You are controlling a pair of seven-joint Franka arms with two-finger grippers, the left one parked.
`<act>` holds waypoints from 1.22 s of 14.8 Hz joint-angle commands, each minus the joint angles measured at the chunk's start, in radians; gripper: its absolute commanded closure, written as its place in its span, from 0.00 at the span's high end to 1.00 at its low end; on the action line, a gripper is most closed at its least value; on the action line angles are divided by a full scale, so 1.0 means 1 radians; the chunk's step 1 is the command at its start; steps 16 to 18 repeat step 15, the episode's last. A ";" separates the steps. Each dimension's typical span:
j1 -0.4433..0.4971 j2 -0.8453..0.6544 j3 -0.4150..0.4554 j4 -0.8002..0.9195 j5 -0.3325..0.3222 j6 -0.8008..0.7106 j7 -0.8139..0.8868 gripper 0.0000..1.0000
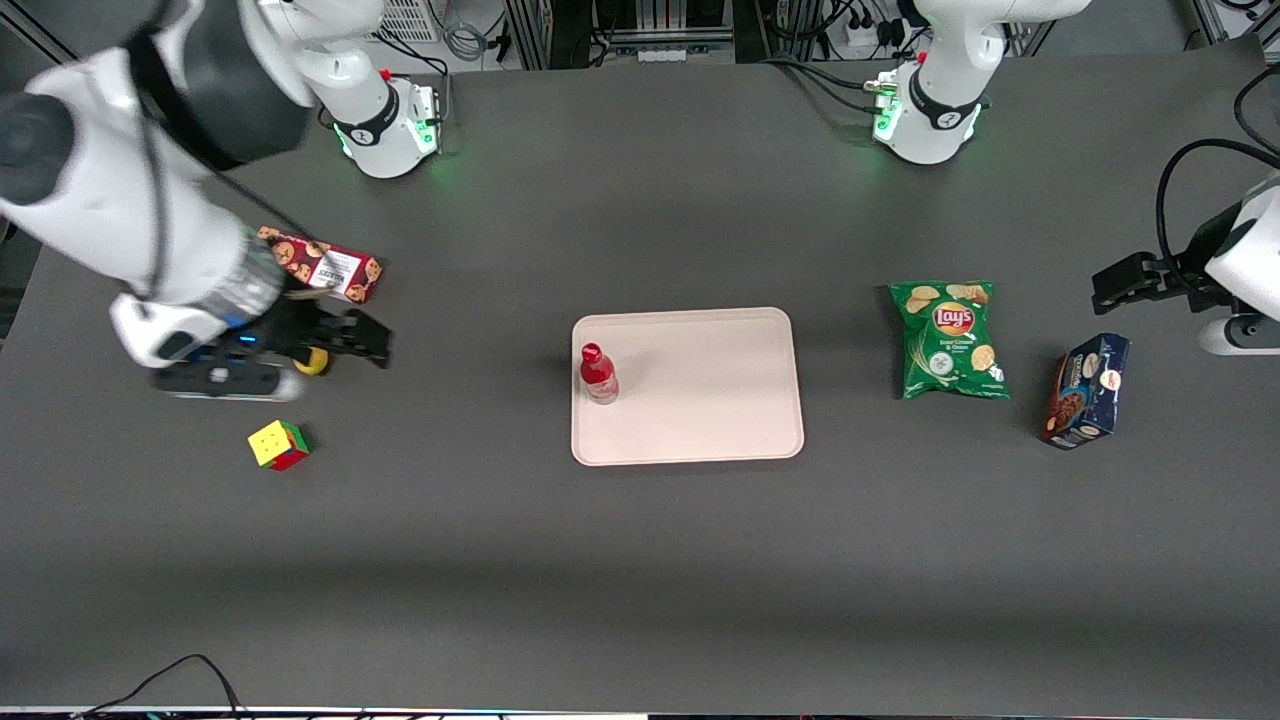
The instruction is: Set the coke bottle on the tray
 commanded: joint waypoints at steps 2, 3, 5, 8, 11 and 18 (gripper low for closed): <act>0.002 -0.178 -0.213 -0.198 0.070 0.019 -0.271 1.00; 0.002 -0.179 -0.250 -0.198 0.059 0.013 -0.308 1.00; 0.002 -0.181 -0.296 -0.198 0.053 -0.002 -0.350 1.00; 0.008 -0.183 -0.297 -0.195 -0.015 -0.009 -0.353 1.00; 0.016 -0.169 -0.291 -0.181 -0.027 -0.009 -0.349 1.00; 0.016 -0.167 -0.289 -0.167 -0.027 -0.009 -0.348 1.00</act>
